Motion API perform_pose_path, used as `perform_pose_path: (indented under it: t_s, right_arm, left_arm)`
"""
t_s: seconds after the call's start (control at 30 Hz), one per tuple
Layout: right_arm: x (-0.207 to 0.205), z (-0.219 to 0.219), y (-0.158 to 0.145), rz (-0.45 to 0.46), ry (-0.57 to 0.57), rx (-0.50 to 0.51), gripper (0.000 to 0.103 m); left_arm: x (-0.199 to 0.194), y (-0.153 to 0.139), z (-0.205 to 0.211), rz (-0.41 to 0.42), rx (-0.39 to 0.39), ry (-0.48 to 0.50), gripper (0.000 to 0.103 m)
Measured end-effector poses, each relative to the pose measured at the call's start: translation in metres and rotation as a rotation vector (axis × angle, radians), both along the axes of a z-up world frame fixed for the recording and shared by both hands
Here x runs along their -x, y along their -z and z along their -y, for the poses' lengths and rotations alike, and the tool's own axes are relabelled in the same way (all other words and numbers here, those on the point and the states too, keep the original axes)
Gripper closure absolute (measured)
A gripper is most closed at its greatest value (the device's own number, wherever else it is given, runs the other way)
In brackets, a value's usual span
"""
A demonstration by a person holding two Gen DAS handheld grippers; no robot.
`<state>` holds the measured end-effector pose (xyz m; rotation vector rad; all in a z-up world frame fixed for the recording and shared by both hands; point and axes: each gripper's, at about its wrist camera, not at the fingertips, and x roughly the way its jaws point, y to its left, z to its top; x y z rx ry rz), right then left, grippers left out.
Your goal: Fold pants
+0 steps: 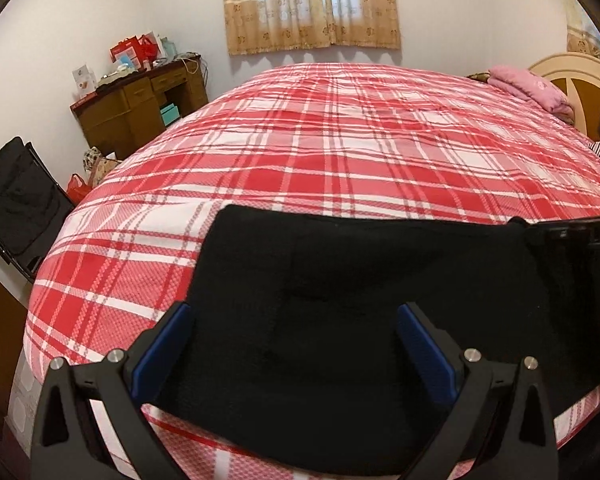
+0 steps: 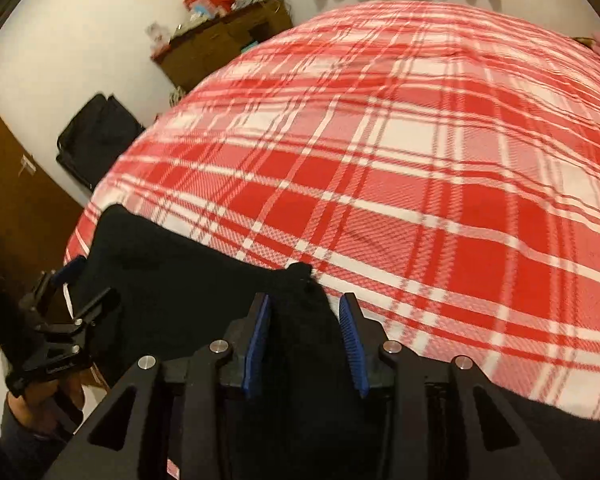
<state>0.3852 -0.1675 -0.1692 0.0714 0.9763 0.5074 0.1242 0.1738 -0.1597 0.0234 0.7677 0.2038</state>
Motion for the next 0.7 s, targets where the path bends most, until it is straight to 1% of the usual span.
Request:
perform_pose_path:
  t_s: [0.1, 0.17, 0.27, 0.3, 0.37, 0.43, 0.5, 0.57, 0.6, 0.67, 0.7]
  right_arm:
    - [0.015, 0.012, -0.019, 0.045, 0.003, -0.039, 0.064]
    - [0.026, 0.018, -0.033, 0.081, -0.001, -0.049, 0.059]
    - [0.042, 0.028, -0.048, 0.125, -0.010, -0.050, 0.056]
    - [0.047, 0.031, -0.052, 0.136, -0.013, -0.046, 0.056]
    - [0.060, 0.037, -0.054, 0.154, -0.016, -0.042, 0.056]
    - [0.073, 0.046, -0.052, 0.156, -0.022, -0.040, 0.056]
    - [0.086, 0.055, -0.048, 0.152, -0.016, -0.029, 0.056]
    - [0.095, 0.065, -0.041, 0.147, -0.003, -0.023, 0.055]
    - [0.100, 0.070, -0.039, 0.146, 0.005, -0.020, 0.055]
    - [0.110, 0.083, -0.034, 0.144, 0.025, -0.023, 0.055]
    - [0.113, 0.089, -0.031, 0.141, 0.035, -0.028, 0.055]
  left_arm:
    - [0.003, -0.007, -0.015, 0.032, 0.007, -0.023, 0.000]
    - [0.002, -0.009, -0.025, 0.042, 0.025, -0.034, 0.000]
    - [-0.001, -0.003, -0.043, 0.035, 0.093, -0.052, 0.000]
    - [-0.001, 0.000, -0.049, 0.030, 0.135, -0.051, 0.000]
    - [-0.001, 0.005, -0.054, 0.032, 0.189, -0.043, 0.000]
    - [-0.001, 0.005, -0.055, 0.055, 0.191, -0.032, 0.000]
    - [-0.004, 0.006, -0.054, 0.052, 0.193, -0.011, 0.000]
    - [-0.005, 0.006, -0.056, 0.055, 0.217, 0.006, 0.000]
    - [-0.005, 0.005, -0.058, 0.055, 0.236, 0.008, 0.001]
    - [-0.003, 0.002, -0.063, 0.053, 0.267, 0.004, 0.010]
    - [-0.002, 0.000, -0.064, 0.046, 0.286, 0.005, 0.020]
